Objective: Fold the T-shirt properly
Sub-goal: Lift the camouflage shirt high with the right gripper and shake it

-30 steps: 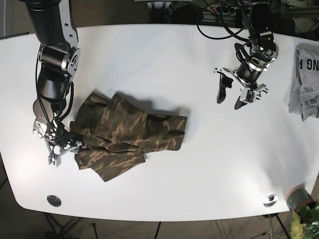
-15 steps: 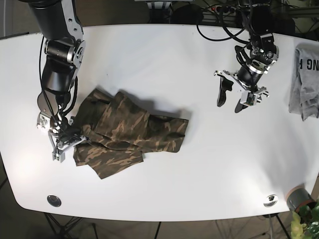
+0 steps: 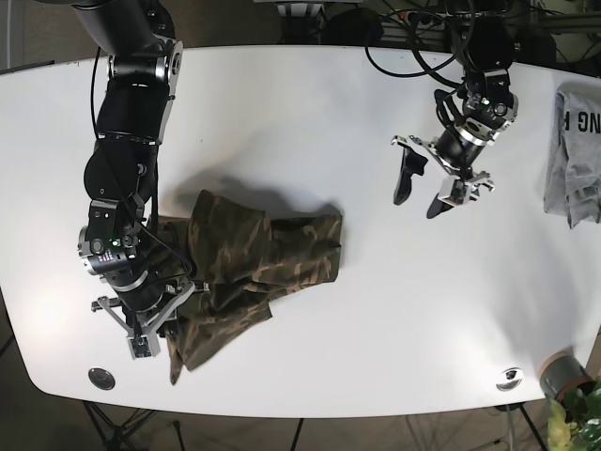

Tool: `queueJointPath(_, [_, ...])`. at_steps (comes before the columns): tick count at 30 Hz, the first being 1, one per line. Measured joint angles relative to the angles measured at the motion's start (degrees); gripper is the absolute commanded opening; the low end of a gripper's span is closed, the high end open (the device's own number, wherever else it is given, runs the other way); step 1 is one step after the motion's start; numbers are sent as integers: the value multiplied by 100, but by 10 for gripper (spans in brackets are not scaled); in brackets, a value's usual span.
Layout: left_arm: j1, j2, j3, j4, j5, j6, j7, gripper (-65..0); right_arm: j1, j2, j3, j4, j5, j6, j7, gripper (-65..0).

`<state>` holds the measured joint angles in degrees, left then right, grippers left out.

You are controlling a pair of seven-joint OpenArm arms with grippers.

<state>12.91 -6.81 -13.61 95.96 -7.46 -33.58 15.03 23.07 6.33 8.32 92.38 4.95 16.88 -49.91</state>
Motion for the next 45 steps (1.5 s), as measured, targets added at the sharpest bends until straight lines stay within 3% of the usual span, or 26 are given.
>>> queueJointPath(4, [-2, -2, 153, 7, -4, -24, -4, -304, 66, 20, -264, 511, -35, -24, -74, -629])
queueJointPath(13, [-4, 26, 472, 155, -15, -4, -7, -304, 1003, 343, -695, 1091, 2, 31, -101, -629])
queueJointPath(20, [-155, 144, 470, 234, -4, 9, 2, -303, 2201, 542, -721, 1106, -22, 417, -634, -629])
queueJointPath(23, [-260, 155, 476, 236, -11, -4, -2, -303, 2660, 560, -719, 1119, -26, 487, -800, -629])
queueJointPath(31, [-404, 450, 479, 236, 11, 11, 2, -301, 2999, 557, -765, 1132, -22, 525, -994, -629])
queueJointPath(35, [-455, 455, 704, 240, 31, 13, 326, -303, 3287, 564, -758, 1104, -24, 522, -1034, -629])
queueJointPath(45, [-527, 442, 894, 240, 20, 15, 302, -303, 4166, 542, -1169, 1108, -4, 527, -1045, -629])
